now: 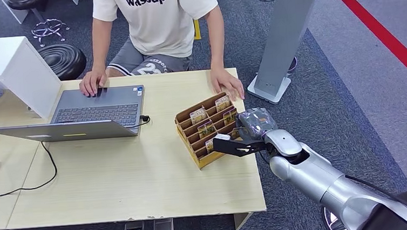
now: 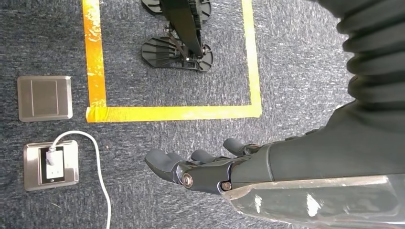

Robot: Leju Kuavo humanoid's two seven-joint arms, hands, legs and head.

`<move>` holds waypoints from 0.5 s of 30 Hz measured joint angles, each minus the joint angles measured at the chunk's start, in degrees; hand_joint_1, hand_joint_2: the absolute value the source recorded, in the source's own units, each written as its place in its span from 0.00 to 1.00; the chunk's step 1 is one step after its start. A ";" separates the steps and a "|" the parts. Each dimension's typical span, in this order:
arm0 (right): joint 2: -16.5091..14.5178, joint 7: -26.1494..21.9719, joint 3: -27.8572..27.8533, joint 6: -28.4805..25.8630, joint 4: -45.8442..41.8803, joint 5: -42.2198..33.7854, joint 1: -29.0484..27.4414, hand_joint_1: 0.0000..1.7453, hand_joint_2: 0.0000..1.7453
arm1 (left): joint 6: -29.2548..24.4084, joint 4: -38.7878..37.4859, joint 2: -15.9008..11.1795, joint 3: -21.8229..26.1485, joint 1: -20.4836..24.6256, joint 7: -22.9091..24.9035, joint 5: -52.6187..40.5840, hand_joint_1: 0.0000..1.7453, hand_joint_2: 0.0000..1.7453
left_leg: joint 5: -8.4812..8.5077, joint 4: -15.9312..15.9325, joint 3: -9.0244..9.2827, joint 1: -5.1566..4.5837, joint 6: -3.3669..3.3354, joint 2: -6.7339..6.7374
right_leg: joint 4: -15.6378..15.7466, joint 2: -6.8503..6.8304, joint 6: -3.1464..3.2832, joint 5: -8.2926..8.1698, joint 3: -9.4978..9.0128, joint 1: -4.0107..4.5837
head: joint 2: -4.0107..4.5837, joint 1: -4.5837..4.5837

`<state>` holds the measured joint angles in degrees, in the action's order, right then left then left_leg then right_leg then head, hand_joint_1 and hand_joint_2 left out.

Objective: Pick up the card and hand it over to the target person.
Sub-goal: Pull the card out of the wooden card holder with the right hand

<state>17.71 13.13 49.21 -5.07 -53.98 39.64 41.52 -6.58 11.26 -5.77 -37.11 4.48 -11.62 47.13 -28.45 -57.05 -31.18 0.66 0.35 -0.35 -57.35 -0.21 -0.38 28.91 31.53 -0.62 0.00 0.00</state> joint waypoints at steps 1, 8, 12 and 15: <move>0.02 0.01 -0.01 0.04 -0.07 0.00 -0.04 0.98 1.00 | 0.20 0.05 -0.04 0.00 -0.02 -0.06 0.07 0.00 1.00 | 0.00 0.00 0.01 0.00 0.00 0.00 | 0.00 0.00 0.00 0.00 0.00 0.00 | 0.00 0.00; 0.21 0.12 -0.20 0.11 -0.58 0.02 -0.33 0.98 1.00 | 1.05 0.04 -0.27 -0.49 0.01 -0.70 0.00 0.00 1.00 | 0.00 0.02 0.03 0.00 0.00 0.00 | 0.02 0.00 0.00 0.00 -0.03 0.00 | 0.00 0.00; 0.34 0.24 -0.34 0.22 -0.86 0.18 -0.48 0.98 1.00 | 1.50 0.05 -0.37 -0.91 0.04 -1.24 -0.04 0.00 1.00 | 0.00 0.02 0.03 0.00 0.00 0.00 | 0.02 0.00 0.00 0.00 -0.03 0.00 | 0.00 0.00; 0.55 0.29 -0.46 0.39 -1.18 0.25 -0.62 0.98 1.00 | 2.03 0.12 -0.33 -0.25 -0.02 -2.14 0.80 0.00 1.00 | 0.01 0.04 0.03 0.00 0.00 0.00 | 0.04 0.00 0.01 -0.01 -0.03 0.00 | 0.00 0.00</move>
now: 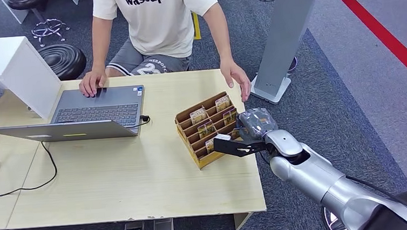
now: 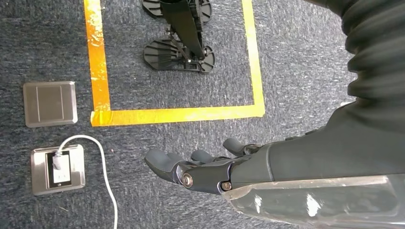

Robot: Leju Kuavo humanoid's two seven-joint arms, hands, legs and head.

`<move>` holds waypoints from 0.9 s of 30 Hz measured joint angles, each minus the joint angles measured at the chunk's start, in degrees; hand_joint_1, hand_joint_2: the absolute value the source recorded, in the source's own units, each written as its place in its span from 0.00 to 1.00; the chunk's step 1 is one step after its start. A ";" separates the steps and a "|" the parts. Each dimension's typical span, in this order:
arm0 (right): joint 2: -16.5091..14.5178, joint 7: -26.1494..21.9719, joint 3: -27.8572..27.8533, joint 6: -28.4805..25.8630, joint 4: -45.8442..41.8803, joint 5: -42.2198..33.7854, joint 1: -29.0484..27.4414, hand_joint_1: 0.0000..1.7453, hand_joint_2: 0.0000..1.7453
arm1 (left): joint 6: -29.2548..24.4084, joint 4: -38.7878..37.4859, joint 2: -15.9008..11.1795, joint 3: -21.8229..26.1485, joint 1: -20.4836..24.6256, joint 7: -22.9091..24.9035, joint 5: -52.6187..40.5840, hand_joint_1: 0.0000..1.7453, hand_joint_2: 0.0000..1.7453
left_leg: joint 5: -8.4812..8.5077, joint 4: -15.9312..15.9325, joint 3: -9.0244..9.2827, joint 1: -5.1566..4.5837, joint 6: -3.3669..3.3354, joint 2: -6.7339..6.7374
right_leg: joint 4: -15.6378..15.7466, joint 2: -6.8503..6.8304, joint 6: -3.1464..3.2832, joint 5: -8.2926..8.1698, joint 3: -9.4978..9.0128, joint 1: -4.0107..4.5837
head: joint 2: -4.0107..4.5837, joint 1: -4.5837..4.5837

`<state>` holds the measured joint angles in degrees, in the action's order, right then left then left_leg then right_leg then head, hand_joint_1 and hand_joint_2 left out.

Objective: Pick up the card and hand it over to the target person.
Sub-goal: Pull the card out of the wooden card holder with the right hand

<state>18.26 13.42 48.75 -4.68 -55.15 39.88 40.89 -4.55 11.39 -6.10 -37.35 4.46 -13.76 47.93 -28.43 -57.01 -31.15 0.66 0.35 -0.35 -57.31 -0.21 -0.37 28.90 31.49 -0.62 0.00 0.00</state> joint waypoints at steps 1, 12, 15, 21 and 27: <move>0.05 0.00 -0.04 0.05 -0.10 0.00 -0.03 0.98 1.00 | 0.12 -0.03 0.03 0.26 -0.01 -0.09 0.32 0.00 1.00 | 0.00 -0.01 0.00 0.00 0.00 -0.01 | -0.01 -0.01 0.00 0.01 0.00 0.00 | 0.00 0.00; 0.16 -0.32 -0.08 0.86 -0.88 -0.50 0.19 0.98 1.00 | -0.11 -0.19 0.14 0.08 0.05 -0.08 0.82 0.00 1.00 | 0.00 -0.01 -0.01 -0.01 0.00 0.01 | -0.01 0.01 0.00 0.00 0.01 -0.01 | 0.00 0.00; 0.43 -0.69 -0.23 1.55 -1.63 -1.58 0.46 0.98 1.00 | -0.05 -0.16 0.13 -0.05 0.04 -0.14 1.11 0.00 1.00 | -0.02 -0.05 -0.04 0.00 0.00 0.01 | -0.05 0.01 -0.01 0.02 0.04 0.00 | 0.00 0.00; 1.67 -0.37 -0.74 2.33 -4.80 -3.01 1.11 0.98 1.00 | 0.05 -0.17 0.12 -0.40 0.06 -0.33 1.69 0.00 1.00 | -0.03 -0.07 -0.07 -0.01 0.00 0.03 | -0.08 0.03 -0.01 0.02 0.08 -0.01 | 0.00 0.00; 3.82 1.07 -1.72 3.15 -10.89 -4.02 2.42 0.98 1.00 | -0.01 -0.17 0.14 -0.83 0.09 -0.43 2.38 0.00 1.00 | -0.04 -0.11 -0.14 -0.04 -0.01 0.06 | -0.14 0.06 -0.01 0.04 0.17 -0.04 | 0.00 0.00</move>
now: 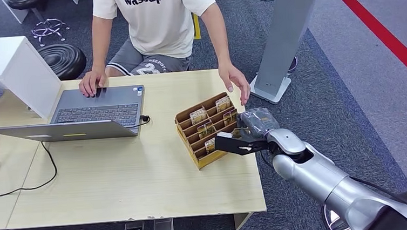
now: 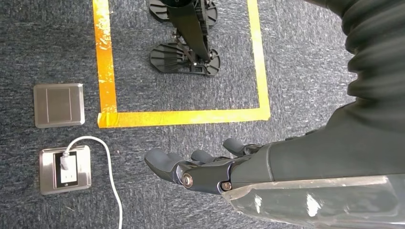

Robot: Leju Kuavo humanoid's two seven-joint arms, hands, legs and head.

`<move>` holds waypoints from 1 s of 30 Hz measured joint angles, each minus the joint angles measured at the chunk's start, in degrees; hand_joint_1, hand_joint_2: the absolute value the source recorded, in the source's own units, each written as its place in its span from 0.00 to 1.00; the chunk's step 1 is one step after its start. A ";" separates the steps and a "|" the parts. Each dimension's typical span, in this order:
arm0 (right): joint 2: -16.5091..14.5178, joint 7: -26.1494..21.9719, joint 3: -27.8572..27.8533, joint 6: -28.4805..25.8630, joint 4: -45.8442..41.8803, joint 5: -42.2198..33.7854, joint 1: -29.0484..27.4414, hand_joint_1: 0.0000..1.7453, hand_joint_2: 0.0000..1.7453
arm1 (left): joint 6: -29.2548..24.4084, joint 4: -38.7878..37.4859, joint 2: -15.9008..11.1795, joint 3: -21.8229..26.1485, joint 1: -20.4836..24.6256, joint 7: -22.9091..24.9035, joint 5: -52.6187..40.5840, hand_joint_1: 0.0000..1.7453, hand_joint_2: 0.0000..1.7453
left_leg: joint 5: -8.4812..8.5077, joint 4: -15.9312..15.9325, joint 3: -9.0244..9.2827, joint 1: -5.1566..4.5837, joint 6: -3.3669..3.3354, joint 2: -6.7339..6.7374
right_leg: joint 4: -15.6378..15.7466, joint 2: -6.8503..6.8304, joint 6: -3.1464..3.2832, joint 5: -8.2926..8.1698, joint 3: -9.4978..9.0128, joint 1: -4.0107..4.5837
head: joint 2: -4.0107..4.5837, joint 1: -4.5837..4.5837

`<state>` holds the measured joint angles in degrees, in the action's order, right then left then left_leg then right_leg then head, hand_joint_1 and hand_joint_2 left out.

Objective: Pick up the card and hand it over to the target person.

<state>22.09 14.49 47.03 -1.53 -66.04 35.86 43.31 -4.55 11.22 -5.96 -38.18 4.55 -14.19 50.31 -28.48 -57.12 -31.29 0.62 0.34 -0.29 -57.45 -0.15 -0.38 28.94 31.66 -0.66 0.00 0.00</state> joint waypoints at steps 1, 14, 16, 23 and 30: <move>0.33 0.34 -0.12 0.17 -0.99 -0.13 0.21 0.98 1.00 | 0.00 0.00 0.00 -0.05 0.01 0.01 0.09 0.00 1.00 | 0.00 -0.01 -0.01 0.00 0.00 0.00 | -0.01 0.00 0.00 0.00 0.01 0.00 | 0.00 0.00; 3.18 3.66 -1.21 1.33 -11.08 -0.89 1.49 0.98 1.00 | -0.09 0.00 0.08 -0.41 0.03 0.00 0.83 0.00 1.00 | 0.01 0.00 -0.03 -0.02 -0.01 -0.01 | -0.01 -0.01 0.01 0.00 0.03 -0.02 | 0.00 0.00; 3.29 3.89 -1.25 1.32 -12.24 -0.86 1.45 0.98 1.00 | -0.10 0.00 0.12 -0.48 0.03 0.02 0.89 0.00 1.00 | 0.01 0.01 -0.04 -0.03 -0.01 0.01 | -0.01 0.00 0.01 0.00 0.04 -0.02 | 0.00 0.00; 3.12 4.33 -1.02 1.19 -14.42 -0.55 1.31 0.98 1.00 | -0.01 0.03 0.26 -0.71 0.01 0.06 0.93 0.00 1.00 | 0.01 0.03 0.00 0.00 0.00 0.01 | 0.02 0.00 0.00 -0.02 -0.01 0.00 | 0.00 0.00; 2.26 4.52 -1.00 0.47 -15.19 0.05 0.98 0.98 1.00 | 0.10 0.05 0.42 -1.01 0.02 -0.05 1.04 0.00 1.00 | 0.00 0.03 0.02 0.01 0.00 0.02 | 0.03 0.02 -0.01 -0.02 -0.03 0.01 | 0.00 0.00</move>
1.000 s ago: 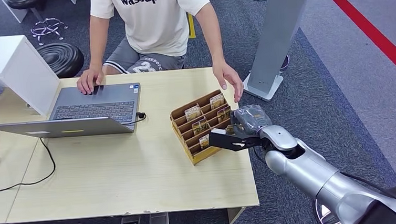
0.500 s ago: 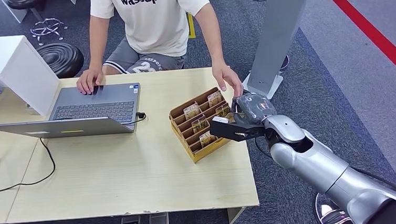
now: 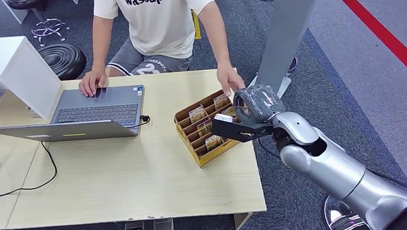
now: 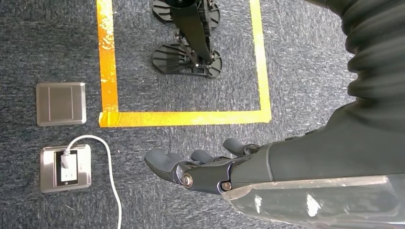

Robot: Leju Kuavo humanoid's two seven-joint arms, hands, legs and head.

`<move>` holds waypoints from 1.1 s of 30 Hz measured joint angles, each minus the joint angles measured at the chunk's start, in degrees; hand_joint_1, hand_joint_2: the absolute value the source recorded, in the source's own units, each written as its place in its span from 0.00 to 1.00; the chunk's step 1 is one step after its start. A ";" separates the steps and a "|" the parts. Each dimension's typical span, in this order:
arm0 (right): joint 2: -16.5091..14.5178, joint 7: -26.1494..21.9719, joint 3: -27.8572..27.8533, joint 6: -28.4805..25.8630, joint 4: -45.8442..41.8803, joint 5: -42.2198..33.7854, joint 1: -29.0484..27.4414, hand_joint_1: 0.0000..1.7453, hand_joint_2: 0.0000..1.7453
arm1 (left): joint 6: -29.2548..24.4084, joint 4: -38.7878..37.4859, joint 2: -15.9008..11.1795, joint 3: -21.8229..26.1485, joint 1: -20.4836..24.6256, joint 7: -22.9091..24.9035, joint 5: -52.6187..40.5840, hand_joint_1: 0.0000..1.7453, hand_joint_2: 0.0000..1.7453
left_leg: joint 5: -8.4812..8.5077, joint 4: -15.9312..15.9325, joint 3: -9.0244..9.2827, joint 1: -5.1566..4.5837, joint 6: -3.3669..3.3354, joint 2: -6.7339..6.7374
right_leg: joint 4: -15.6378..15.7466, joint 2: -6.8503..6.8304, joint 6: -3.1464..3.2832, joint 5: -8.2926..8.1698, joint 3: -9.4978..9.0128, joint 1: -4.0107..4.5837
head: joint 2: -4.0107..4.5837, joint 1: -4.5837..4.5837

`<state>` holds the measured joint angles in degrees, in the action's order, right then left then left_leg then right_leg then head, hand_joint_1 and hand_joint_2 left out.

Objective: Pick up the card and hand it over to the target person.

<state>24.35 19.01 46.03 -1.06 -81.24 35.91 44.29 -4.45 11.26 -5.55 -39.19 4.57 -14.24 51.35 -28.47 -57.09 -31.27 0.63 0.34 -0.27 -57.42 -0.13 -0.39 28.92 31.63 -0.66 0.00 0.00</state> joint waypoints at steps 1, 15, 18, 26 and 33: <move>-0.23 -0.13 -0.21 -0.57 0.06 0.31 -0.09 0.98 1.00 | 0.03 0.00 0.01 -0.08 0.01 -0.06 0.12 0.00 1.00 | 0.00 0.01 0.01 0.00 0.00 0.01 | 0.01 0.01 0.00 0.00 -0.01 0.00 | 0.00 0.00; -0.56 -1.75 -3.58 -5.48 -1.69 1.55 -0.12 0.98 1.00 | 0.39 -0.03 -0.02 -1.00 0.04 -0.51 0.77 0.00 1.00 | 0.00 0.00 -0.01 0.01 0.00 -0.01 | 0.00 -0.01 0.00 -0.01 -0.01 0.01 | 0.00 0.00; -1.22 -6.51 -6.08 -13.08 -0.41 2.77 -2.75 0.98 1.00 | 0.43 -0.04 -0.05 -1.42 0.06 -0.58 0.94 0.00 1.00 | 0.00 0.02 0.03 0.02 0.00 -0.05 | 0.04 -0.05 0.00 0.00 -0.06 0.02 | 0.00 0.00; -3.94 -16.49 -9.56 -20.83 9.79 -3.95 -5.33 0.49 1.00 | -0.89 0.01 -0.12 -3.57 0.20 0.05 0.36 0.00 1.00 | 0.01 0.08 0.10 0.05 0.00 -0.04 | 0.13 -0.04 -0.01 -0.03 -0.16 0.04 | 0.00 0.00; -5.43 -25.59 -13.24 -14.03 10.13 -34.30 -7.63 0.00 1.00 | -1.80 0.06 -0.39 -3.32 0.19 -0.12 1.80 0.00 0.25 | 0.05 0.13 0.09 0.04 0.01 0.01 | 0.14 0.01 0.02 -0.07 -0.12 0.04 | 0.00 0.00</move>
<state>18.91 -6.58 32.79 -15.10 -71.11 1.61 36.67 -6.25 11.33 -5.94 -42.51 4.76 -14.36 53.15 -28.42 -56.96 -31.18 0.66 0.36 -0.26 -57.28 -0.12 -0.37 28.85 31.51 -0.62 0.00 0.00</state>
